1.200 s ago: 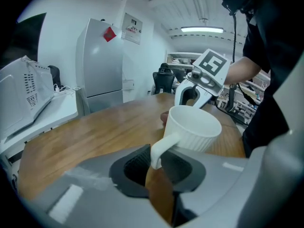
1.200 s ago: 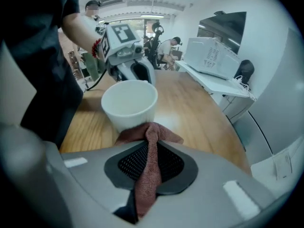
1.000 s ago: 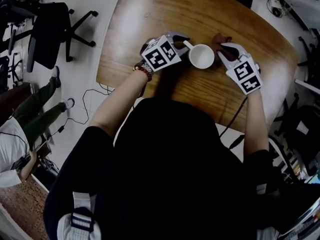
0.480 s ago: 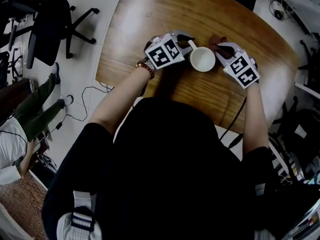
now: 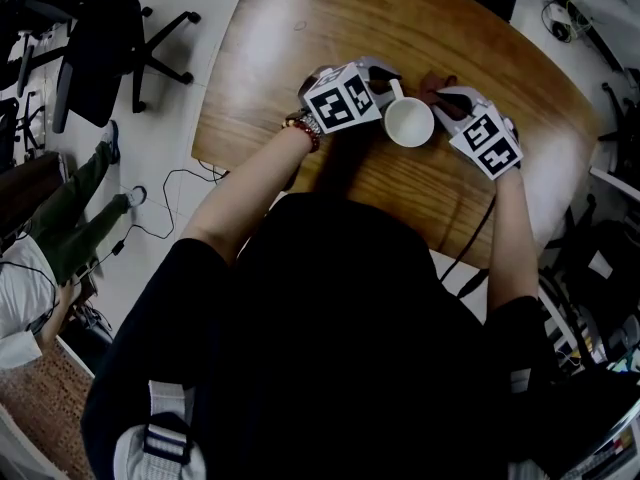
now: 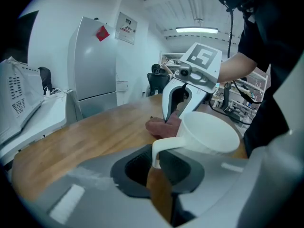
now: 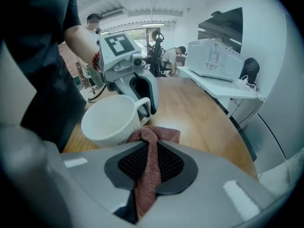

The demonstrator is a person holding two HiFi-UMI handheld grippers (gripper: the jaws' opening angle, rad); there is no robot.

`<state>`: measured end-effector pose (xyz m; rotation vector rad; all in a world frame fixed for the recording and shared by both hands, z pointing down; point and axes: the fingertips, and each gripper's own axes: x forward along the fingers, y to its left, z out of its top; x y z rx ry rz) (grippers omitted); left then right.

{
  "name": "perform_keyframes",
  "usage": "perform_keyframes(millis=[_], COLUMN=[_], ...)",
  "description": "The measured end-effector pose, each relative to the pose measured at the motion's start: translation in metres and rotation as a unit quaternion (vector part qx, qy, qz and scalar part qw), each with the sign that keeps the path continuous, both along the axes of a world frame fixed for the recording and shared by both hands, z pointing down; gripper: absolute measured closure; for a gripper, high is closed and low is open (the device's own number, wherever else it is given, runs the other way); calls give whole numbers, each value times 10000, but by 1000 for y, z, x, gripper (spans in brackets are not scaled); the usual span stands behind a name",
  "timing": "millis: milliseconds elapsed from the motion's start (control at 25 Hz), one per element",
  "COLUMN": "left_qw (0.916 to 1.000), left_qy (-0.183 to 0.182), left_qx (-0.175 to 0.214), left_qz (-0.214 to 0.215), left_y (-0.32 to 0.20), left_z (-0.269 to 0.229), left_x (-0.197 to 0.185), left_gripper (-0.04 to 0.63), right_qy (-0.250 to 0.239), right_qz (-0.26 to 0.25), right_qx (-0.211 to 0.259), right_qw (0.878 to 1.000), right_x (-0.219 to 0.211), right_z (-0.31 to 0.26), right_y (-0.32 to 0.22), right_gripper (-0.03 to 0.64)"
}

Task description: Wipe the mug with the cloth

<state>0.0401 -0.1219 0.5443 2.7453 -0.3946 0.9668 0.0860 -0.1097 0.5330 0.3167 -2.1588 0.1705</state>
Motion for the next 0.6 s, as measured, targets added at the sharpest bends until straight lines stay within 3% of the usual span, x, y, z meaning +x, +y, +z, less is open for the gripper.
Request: perform_keyframes(millis=[280,600], left_qw=[9999,9997], left_qy=[-41,-102], left_qx=[41,20], left_qz=[125,205], left_y=[2,3], left_z=[0,3], left_x=[6,11], left_gripper=[558,563], right_qy=[-575,-793], right_qz=[-343,-423], right_qx=[196,-60], right_qw=[9976,9959], right_x=[-21,-36], right_z=[-39,-22], right_y=[-13,-13], right_gripper=[569,569])
